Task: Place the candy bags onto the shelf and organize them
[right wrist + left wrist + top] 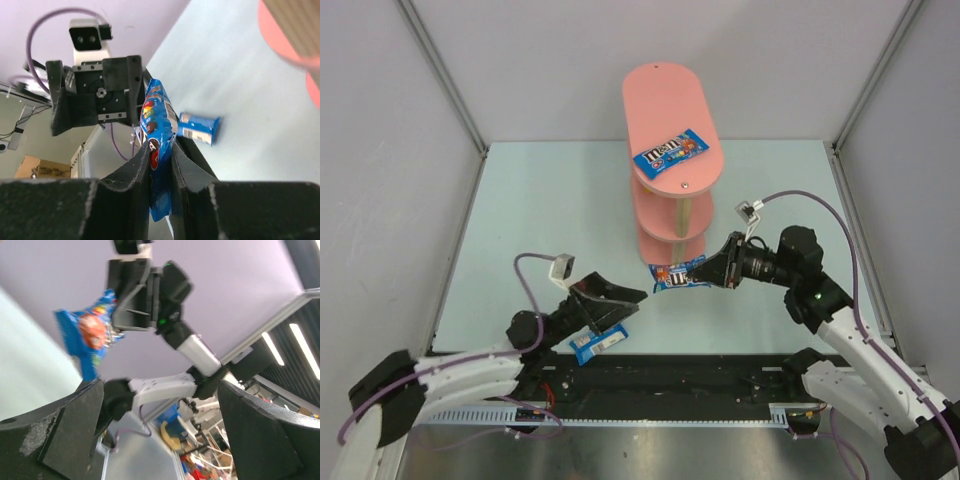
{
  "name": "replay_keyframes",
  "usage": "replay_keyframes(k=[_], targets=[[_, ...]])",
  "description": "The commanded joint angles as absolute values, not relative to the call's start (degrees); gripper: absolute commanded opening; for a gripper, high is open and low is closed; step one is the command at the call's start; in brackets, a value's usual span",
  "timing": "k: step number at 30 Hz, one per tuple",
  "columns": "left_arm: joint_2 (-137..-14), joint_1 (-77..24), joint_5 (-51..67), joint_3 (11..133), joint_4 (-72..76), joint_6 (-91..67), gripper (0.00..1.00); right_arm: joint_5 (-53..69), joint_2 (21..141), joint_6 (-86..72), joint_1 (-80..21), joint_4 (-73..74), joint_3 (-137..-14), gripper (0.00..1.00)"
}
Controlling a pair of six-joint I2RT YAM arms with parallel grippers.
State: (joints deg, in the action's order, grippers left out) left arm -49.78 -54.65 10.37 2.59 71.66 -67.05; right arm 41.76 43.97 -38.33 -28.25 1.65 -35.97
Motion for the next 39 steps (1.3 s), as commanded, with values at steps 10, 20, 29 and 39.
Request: replay_keyframes(k=[10,20,29,39], targets=[[-21.9,-53.3,5.4,5.6,36.6,-57.0,1.00,48.3,60.6,-35.7,-25.9,-6.7,-66.2,0.23],[-22.1,-53.3,6.0,7.8,32.6,-56.3,1.00,56.7,82.2,-48.5,-12.1,-16.2,-89.5,0.26],[-22.6,-53.1,5.7,7.2,33.8,-56.8,1.00,62.3,108.2,-56.8,-6.8,-18.9,-119.3,0.31],[-22.9,-52.2,5.5,6.0,35.7,-57.3,1.00,64.5,127.4,-71.4,-7.2,-28.1,-135.1,0.25]])
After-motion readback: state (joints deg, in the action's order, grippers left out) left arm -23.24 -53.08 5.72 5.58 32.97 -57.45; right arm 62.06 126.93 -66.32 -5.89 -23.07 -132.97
